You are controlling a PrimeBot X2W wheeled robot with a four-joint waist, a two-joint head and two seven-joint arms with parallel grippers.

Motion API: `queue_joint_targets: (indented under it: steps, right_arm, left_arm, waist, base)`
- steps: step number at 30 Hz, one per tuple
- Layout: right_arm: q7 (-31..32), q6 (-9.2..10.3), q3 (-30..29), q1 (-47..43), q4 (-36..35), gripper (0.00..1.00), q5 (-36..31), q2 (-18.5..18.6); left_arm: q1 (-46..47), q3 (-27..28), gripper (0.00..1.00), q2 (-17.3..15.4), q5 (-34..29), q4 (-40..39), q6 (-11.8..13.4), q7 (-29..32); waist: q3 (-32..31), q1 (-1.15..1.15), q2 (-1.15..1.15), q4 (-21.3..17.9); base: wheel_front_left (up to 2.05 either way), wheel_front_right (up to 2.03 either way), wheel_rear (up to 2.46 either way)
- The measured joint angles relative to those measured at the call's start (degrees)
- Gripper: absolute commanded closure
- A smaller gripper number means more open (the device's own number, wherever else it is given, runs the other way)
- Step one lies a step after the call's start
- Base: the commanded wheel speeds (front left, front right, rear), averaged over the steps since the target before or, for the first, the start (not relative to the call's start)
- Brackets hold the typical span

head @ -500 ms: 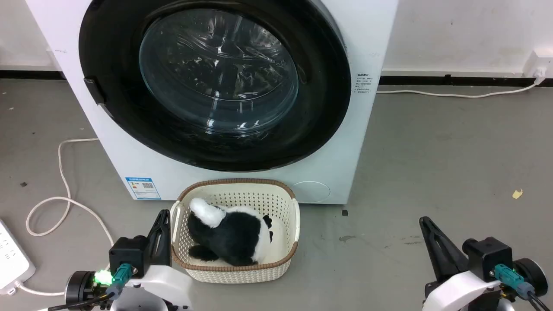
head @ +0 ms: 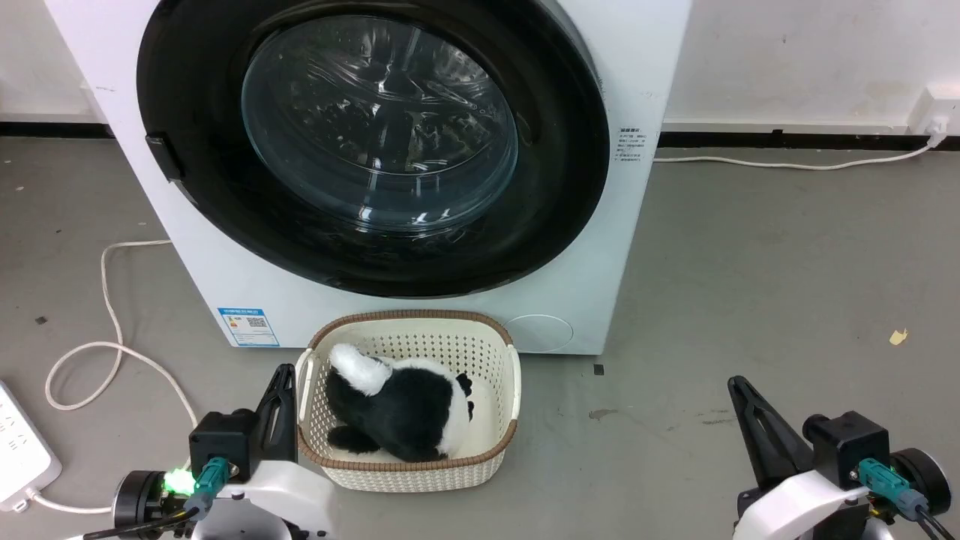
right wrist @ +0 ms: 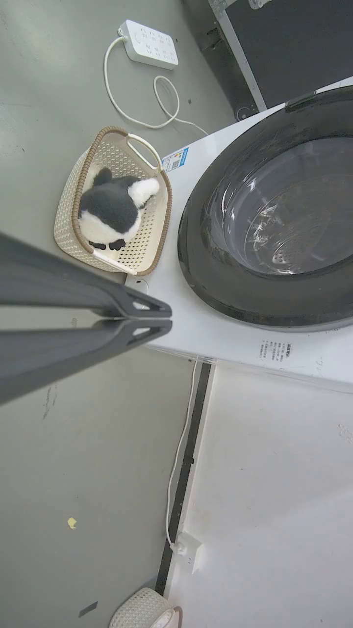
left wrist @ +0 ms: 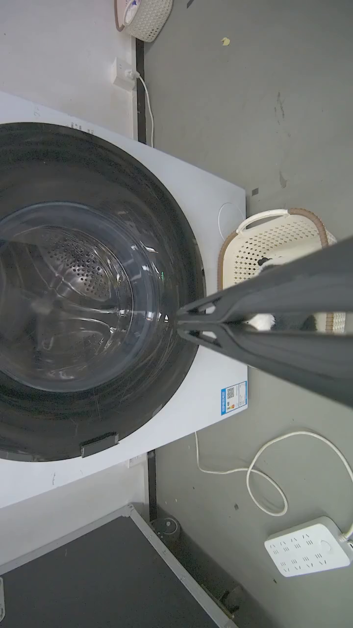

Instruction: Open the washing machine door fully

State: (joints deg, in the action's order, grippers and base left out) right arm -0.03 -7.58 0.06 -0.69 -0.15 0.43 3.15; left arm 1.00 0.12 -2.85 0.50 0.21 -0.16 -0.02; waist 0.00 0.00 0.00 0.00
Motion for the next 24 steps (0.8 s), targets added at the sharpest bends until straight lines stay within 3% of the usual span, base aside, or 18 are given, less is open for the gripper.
queue_joint_targets:
  steps: [24]
  right_arm:
    - [0.0, 0.0, -0.01, 0.0, 0.0, 1.0, 0.0, 0.0]
  left_arm:
    - [0.0, 0.01, 1.0, 0.0, 0.0, 0.0, 0.0, 0.0]
  waist:
    - [0.0, 0.0, 0.0, 0.0]
  base:
    - [0.0, 0.0, 0.0]
